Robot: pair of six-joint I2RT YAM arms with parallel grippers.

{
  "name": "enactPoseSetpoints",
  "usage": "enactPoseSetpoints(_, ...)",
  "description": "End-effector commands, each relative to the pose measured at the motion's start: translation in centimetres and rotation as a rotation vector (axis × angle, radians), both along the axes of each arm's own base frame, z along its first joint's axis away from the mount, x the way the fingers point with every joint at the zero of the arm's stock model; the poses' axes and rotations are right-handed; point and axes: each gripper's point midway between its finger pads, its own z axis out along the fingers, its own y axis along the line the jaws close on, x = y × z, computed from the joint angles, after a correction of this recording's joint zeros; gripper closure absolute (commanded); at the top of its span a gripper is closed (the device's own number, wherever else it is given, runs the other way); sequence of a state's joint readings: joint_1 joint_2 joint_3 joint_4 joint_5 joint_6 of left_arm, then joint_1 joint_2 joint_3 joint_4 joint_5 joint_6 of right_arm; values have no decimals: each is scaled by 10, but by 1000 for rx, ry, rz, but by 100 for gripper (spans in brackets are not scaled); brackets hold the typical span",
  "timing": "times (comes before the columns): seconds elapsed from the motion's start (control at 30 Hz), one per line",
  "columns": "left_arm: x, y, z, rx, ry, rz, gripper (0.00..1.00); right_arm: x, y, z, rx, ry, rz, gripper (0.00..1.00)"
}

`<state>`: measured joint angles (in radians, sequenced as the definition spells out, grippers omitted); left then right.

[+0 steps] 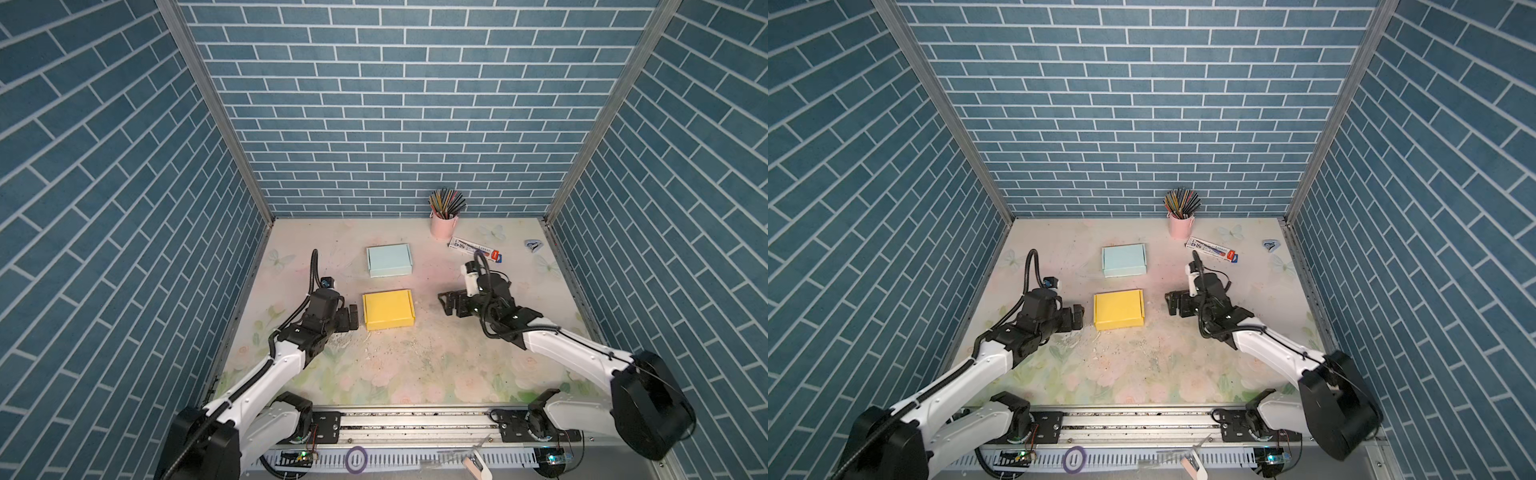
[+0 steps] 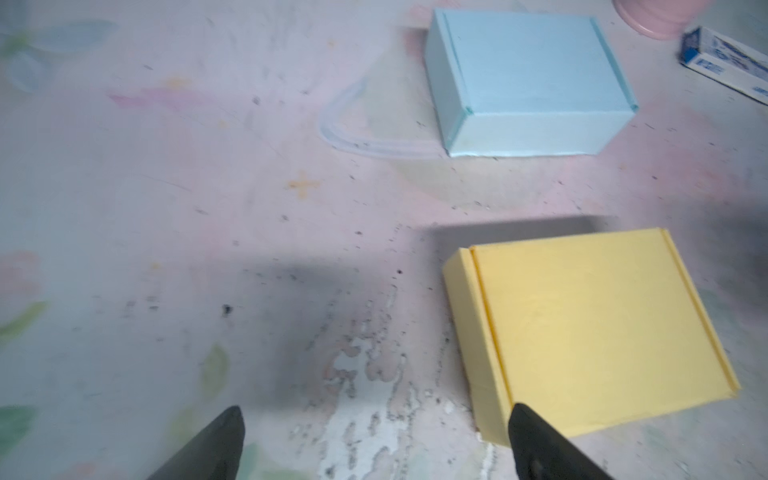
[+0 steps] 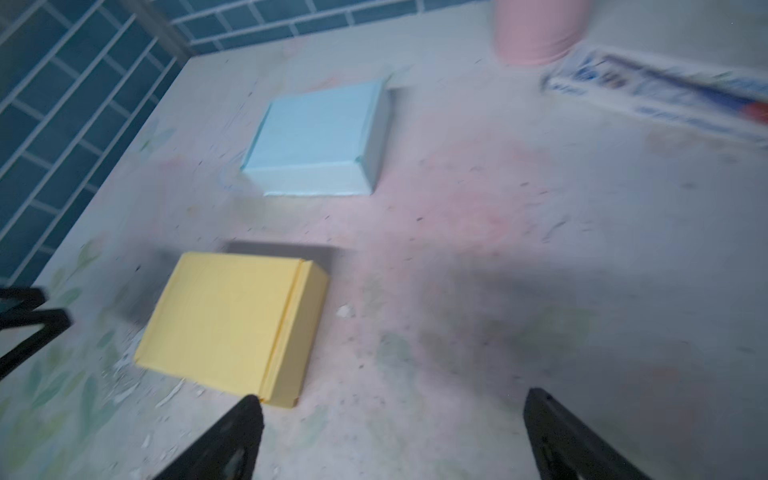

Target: Fold the paper box

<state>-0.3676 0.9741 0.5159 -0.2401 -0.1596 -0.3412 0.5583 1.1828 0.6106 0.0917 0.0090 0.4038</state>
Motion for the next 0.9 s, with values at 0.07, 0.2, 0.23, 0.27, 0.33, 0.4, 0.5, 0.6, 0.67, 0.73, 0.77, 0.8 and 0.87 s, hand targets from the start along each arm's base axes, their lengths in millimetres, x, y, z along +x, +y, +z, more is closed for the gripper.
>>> enactPoseSetpoints(0.07,-9,60,30,215,-99,219,1,2,-86,24,-169,-185,-263,2)
enactPoseSetpoints(0.2,-13,90,45,336,-175,342,1,0,-138,33,-234,-242,-432,1)
enactPoseSetpoints(0.23,-11,91,46,371,-187,330,1,-1,-149,31,-253,-249,-462,1)
enactPoseSetpoints(0.27,-5,90,50,398,-217,304,1,-1,-158,30,-270,-264,-485,1)
enactPoseSetpoints(0.33,4,86,52,435,-255,264,1,-2,-176,25,-283,-283,-541,1)
enactPoseSetpoints(0.4,10,85,46,471,-285,245,1,-2,-192,19,-266,-269,-579,2)
enactPoseSetpoints(0.5,17,93,39,500,-324,284,1,2,-211,16,-242,-259,-633,1)
enactPoseSetpoints(0.6,28,94,35,470,-349,282,1,8,-229,10,-217,-265,-677,1)
enactPoseSetpoints(0.67,34,95,34,456,-372,279,1,13,-235,1,-212,-256,-686,1)
enactPoseSetpoints(0.73,41,98,30,432,-381,278,1,18,-239,-6,-208,-251,-694,1)
enactPoseSetpoints(0.77,43,100,27,424,-379,282,1,21,-240,-9,-205,-253,-695,1)
enactPoseSetpoints(0.8,45,101,26,418,-381,282,1,23,-240,-10,-204,-259,-694,1)
enactPoseSetpoints(0.87,49,102,23,395,-400,273,1,26,-242,-10,-216,-278,-695,1)
